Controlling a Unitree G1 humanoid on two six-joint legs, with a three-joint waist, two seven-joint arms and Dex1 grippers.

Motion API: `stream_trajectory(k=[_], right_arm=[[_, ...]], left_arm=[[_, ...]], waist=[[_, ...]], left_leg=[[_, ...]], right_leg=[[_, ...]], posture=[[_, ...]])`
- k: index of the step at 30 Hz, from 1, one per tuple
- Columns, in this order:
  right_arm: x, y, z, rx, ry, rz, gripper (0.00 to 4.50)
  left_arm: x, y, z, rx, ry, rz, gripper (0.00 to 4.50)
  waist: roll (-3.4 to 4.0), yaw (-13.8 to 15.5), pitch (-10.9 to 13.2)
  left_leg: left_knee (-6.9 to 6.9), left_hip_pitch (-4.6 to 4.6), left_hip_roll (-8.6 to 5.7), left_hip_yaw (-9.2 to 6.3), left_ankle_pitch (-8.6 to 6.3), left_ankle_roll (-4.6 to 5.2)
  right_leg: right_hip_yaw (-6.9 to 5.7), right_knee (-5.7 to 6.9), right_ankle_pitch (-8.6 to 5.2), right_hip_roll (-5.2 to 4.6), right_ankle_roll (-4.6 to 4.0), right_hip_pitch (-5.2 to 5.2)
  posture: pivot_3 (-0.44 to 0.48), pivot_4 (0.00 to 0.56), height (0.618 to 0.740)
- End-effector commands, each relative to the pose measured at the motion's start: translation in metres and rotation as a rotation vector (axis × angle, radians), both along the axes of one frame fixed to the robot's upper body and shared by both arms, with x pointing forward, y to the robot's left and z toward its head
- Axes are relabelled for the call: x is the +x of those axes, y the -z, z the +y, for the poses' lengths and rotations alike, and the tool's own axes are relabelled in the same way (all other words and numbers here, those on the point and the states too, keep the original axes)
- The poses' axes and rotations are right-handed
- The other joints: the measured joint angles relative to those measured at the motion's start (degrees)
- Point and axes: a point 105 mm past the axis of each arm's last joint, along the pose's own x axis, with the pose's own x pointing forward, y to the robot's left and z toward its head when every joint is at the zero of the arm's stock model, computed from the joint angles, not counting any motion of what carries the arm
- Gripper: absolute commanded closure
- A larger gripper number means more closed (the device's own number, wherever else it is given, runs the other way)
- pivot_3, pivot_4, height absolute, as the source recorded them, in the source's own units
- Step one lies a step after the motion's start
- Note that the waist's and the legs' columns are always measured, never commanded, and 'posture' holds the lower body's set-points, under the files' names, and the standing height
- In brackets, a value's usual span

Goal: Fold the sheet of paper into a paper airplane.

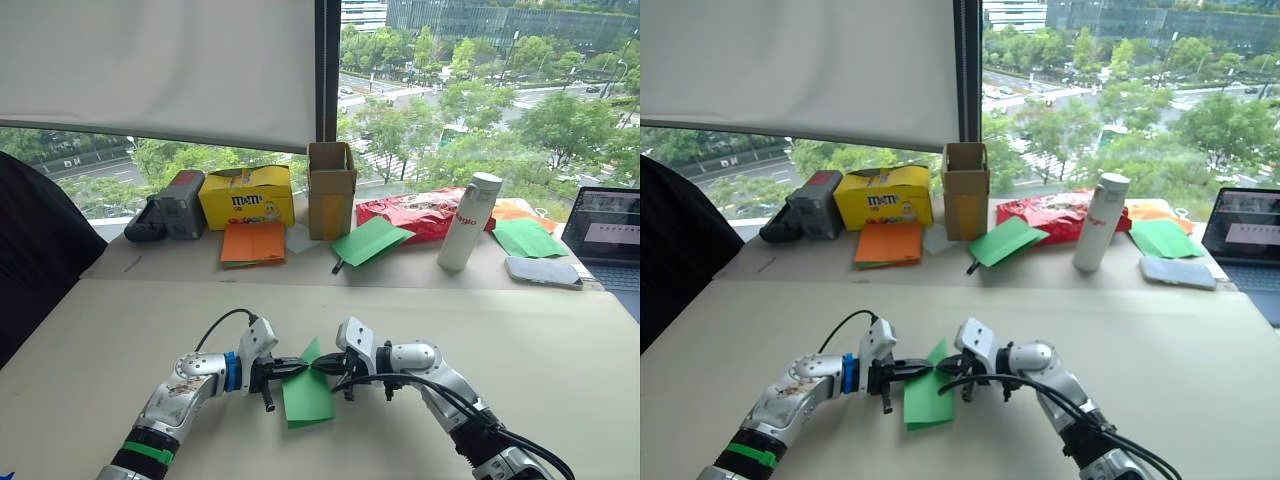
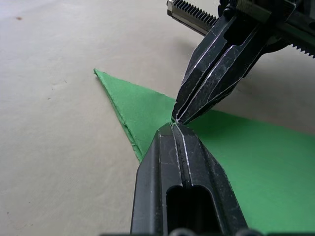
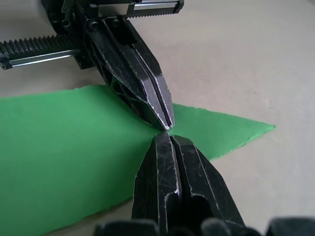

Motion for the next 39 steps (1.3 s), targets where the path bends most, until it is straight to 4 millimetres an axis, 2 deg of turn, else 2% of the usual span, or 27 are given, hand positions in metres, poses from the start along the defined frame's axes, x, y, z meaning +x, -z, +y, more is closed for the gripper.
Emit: stream_trajectory(k=[1,13,19,25,28,31,33,35,37,39], right_arm=[[-0.011,0.007,-0.004,0.003,-0.030,0.047,4.50],[-0.044,0.019,-0.017,0.014,-0.077,0.134,4.50],[-0.067,0.023,-0.025,0.013,-0.110,0.200,4.50],[-0.083,0.024,-0.031,0.032,-0.081,0.229,4.50],[-0.080,0.014,-0.034,0.059,-0.052,0.198,4.50],[-0.071,-0.005,-0.036,0.103,-0.018,0.151,4.50],[-0.059,-0.029,-0.039,0.147,0.014,0.093,4.50],[-0.053,-0.044,-0.038,0.152,0.022,0.049,4.50],[-0.051,-0.045,-0.032,0.122,0.011,0.033,4.50],[-0.049,-0.035,-0.025,0.055,-0.004,0.022,4.50]], left_arm=[[-0.002,0.014,0.009,0.061,-0.024,0.044,4.49],[-0.003,0.016,0.001,0.050,0.002,0.053,4.49],[-0.004,0.017,-0.001,0.050,0.012,0.056,4.49],[-0.004,0.017,-0.001,0.051,0.017,0.055,4.49],[-0.004,0.017,-0.001,0.051,0.020,0.055,4.49],[-0.004,0.017,-0.002,0.051,0.024,0.055,4.49],[-0.003,0.016,-0.002,0.050,0.022,0.052,4.49],[-0.002,0.015,-0.001,0.048,0.018,0.049,4.49],[-0.001,0.015,-0.002,0.044,0.014,0.047,4.49],[-0.001,0.014,-0.002,0.040,0.010,0.047,4.49]], waist=[[-0.01,0.0,0.0],[-0.20,0.2,-0.1],[-0.26,0.3,-0.1],[-0.30,0.3,-0.2],[-0.32,0.4,-0.2],[-0.30,0.4,-0.1],[-0.30,0.4,-0.1],[-0.29,0.3,-0.1],[-0.29,0.3,-0.1],[-0.29,0.3,-0.1]], left_leg=[[0.00,0.01,0.00,0.00,0.00,0.00],[0.00,-0.01,-0.02,-0.01,-0.01,0.01],[-0.02,-0.03,-0.03,0.00,-0.03,0.04],[-0.02,-0.02,-0.04,-0.01,-0.03,0.05],[-0.02,-0.02,-0.04,-0.01,-0.03,0.04],[-0.01,-0.04,-0.05,0.00,-0.03,0.04],[0.01,-0.05,-0.07,0.00,-0.03,0.04],[0.01,-0.08,-0.07,0.00,-0.03,0.04],[0.00,-0.07,-0.06,0.00,-0.03,0.04],[0.00,-0.05,-0.05,-0.01,-0.03,0.04]], right_leg=[[0.00,0.00,0.00,0.00,0.00,0.02],[-0.01,-0.06,-0.01,-0.03,0.02,0.04],[-0.01,-0.14,-0.07,-0.05,0.11,0.06],[-0.01,-0.17,-0.12,-0.08,0.19,0.09],[-0.01,-0.17,-0.13,-0.08,0.21,0.09],[0.00,-0.17,-0.16,-0.09,0.27,0.08],[0.00,-0.16,-0.16,-0.10,0.26,0.07],[0.01,-0.15,-0.16,-0.10,0.26,0.04],[0.01,-0.14,-0.16,-0.09,0.26,0.05],[-0.01,-0.15,-0.19,-0.07,0.32,0.06]], posture=[[0.000,0.150,0.656],[0.000,0.150,0.656],[0.000,0.150,0.656],[0.000,0.150,0.656],[0.000,0.150,0.656],[0.000,0.150,0.656],[0.000,0.150,0.656],[0.000,0.150,0.656],[0.000,0.150,0.656],[0.000,0.150,0.656]])
